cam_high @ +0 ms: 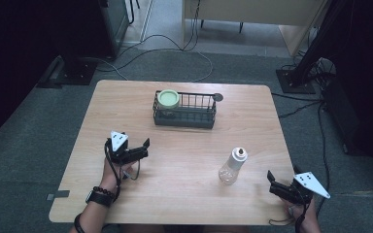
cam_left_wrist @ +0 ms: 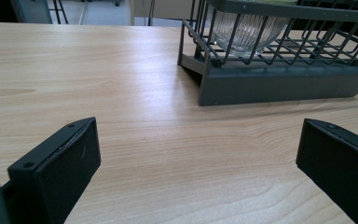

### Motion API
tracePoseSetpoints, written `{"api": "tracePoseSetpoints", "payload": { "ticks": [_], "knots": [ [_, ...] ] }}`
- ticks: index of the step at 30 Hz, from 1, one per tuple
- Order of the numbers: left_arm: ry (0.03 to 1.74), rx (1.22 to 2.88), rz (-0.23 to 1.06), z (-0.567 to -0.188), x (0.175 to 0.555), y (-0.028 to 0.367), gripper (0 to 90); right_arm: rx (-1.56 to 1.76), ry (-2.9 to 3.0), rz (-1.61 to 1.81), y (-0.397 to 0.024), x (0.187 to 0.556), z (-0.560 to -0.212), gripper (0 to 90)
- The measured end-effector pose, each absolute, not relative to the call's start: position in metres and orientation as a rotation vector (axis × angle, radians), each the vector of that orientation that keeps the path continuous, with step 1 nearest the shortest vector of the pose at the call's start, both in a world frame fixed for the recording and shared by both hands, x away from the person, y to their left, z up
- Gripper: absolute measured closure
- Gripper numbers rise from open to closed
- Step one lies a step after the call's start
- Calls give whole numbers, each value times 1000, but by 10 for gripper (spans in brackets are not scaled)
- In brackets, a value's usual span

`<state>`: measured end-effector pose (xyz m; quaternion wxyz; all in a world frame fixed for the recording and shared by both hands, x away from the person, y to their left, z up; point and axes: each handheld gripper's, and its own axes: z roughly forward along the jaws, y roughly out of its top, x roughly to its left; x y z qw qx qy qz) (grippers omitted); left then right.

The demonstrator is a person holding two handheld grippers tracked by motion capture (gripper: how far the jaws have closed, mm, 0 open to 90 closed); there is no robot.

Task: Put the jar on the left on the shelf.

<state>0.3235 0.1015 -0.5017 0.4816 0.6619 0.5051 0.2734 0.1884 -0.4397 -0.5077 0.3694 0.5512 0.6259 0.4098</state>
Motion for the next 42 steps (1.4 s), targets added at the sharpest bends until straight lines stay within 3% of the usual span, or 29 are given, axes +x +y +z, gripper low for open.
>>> {"api": "tracePoseSetpoints", "payload": {
  "ticks": [42],
  "knots": [
    [1250,1621,699,-507,284,146,0,1418,1599,1048,-440,188,-508,0]
  ]
}}
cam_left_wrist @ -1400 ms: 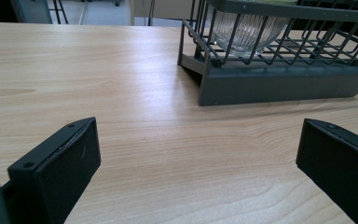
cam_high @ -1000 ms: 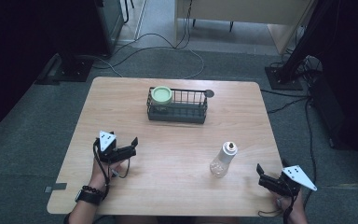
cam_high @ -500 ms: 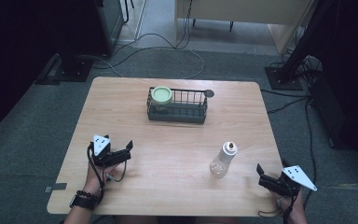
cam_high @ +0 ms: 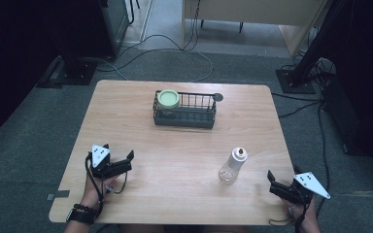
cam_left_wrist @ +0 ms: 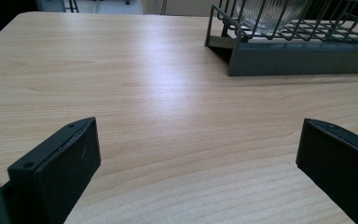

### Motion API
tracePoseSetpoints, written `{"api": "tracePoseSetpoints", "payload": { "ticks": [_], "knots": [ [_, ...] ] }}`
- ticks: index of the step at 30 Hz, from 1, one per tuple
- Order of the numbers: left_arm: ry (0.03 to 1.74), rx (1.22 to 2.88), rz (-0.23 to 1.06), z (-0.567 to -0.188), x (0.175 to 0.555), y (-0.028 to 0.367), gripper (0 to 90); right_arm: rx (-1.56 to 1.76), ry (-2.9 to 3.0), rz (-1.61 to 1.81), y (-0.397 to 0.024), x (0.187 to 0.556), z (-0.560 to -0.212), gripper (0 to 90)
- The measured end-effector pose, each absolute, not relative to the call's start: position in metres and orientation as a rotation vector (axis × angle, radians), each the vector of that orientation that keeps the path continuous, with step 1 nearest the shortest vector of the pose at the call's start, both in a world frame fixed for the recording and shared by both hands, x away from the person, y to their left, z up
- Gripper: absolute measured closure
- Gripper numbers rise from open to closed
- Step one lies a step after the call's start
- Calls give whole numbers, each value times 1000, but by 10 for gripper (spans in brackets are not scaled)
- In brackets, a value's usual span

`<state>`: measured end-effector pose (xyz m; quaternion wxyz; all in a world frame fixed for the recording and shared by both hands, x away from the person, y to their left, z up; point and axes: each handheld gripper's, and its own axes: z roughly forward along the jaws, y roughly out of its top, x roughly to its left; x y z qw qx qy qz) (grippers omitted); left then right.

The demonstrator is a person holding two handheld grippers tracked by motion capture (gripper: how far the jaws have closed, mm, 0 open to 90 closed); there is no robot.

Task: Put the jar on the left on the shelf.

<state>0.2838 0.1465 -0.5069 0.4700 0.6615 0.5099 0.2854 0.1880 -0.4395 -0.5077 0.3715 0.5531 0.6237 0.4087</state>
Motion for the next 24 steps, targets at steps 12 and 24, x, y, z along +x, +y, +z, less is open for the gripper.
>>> {"api": "tracePoseSetpoints", "payload": {
  "ticks": [12,24],
  "knots": [
    [1266,1601,725,-507,271,164,0,1424,1588,1042,-440,188,-508,0],
    [1290,1571,757,-508,257,183,0,1432,1566,1032,-440,187,-508,0]
  ]
}}
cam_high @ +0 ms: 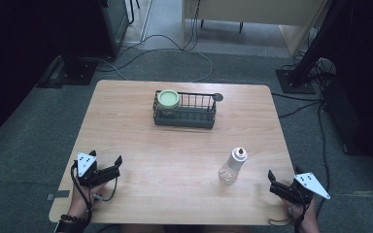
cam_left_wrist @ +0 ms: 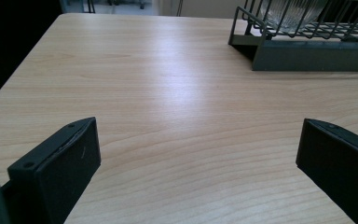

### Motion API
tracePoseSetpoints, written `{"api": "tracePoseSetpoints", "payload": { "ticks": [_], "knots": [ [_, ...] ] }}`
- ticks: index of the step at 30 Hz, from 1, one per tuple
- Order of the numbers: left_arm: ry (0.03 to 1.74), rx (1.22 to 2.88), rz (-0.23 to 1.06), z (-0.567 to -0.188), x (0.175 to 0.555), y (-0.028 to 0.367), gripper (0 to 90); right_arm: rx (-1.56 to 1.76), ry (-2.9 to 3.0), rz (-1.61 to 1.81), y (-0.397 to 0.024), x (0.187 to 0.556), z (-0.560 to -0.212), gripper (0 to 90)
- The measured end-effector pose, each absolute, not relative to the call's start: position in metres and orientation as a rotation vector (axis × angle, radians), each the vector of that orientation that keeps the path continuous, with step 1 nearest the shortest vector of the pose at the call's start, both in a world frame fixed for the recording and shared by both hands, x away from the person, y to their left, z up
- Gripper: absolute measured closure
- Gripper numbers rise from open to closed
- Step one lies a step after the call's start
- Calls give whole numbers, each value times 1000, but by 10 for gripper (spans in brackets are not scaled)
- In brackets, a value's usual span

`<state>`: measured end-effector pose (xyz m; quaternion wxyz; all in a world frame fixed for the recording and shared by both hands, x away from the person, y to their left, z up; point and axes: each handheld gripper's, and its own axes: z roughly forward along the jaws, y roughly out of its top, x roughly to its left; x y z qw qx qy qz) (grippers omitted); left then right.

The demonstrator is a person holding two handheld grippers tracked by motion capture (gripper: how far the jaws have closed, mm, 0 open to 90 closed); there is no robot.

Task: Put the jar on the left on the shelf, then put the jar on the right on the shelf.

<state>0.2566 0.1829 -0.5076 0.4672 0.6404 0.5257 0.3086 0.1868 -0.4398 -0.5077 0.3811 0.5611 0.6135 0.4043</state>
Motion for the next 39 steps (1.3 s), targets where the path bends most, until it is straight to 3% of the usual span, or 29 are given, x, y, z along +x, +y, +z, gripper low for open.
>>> {"api": "tracePoseSetpoints", "payload": {
  "ticks": [20,25,39],
  "knots": [
    [1310,1600,856,-507,237,215,0,1431,1547,1020,-439,186,-508,0],
    [1333,1535,778,-508,237,224,0,1415,1522,1021,-439,184,-507,0],
    [1308,1539,745,-509,236,225,0,1415,1541,1100,-427,173,-481,0]
  ]
}}
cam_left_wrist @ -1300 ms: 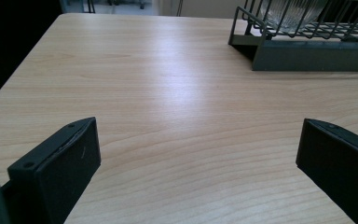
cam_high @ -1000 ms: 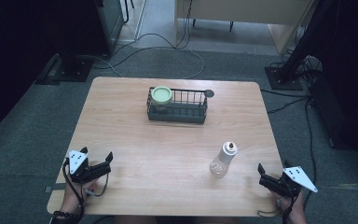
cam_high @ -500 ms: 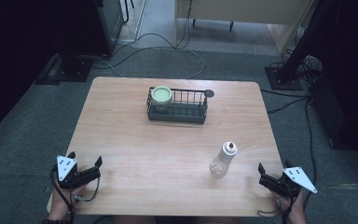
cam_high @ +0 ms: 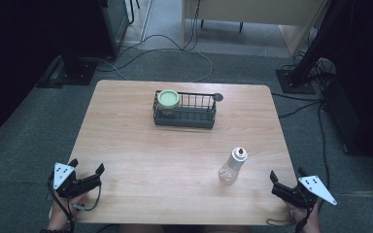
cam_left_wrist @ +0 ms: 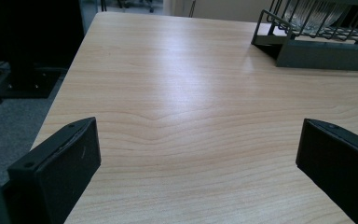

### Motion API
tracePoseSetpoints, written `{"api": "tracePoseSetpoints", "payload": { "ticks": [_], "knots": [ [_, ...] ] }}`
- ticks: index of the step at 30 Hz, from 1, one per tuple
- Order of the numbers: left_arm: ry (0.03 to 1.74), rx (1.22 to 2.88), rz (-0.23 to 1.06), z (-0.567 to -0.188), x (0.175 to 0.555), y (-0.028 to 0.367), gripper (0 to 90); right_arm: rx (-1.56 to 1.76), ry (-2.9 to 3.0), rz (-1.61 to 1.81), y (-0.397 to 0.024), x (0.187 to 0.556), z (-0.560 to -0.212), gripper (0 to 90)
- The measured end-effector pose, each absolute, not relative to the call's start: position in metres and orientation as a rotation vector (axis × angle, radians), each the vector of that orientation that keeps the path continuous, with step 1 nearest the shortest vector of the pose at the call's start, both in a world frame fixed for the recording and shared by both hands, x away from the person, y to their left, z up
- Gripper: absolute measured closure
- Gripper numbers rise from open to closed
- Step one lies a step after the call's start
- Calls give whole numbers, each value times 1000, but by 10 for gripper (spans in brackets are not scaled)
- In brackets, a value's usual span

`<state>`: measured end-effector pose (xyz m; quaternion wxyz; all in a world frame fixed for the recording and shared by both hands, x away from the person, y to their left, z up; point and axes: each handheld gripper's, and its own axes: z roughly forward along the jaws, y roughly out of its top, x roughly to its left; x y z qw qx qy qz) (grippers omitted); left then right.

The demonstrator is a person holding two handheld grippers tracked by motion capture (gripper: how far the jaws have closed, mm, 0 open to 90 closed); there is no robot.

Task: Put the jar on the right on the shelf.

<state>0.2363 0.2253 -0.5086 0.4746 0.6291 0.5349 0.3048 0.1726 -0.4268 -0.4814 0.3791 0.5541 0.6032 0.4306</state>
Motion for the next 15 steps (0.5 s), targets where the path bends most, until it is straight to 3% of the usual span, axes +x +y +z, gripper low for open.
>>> {"api": "tracePoseSetpoints", "payload": {
  "ticks": [15],
  "knots": [
    [1307,1546,750,-509,237,224,0,1349,1609,1189,-394,167,-465,0]
  ]
}}
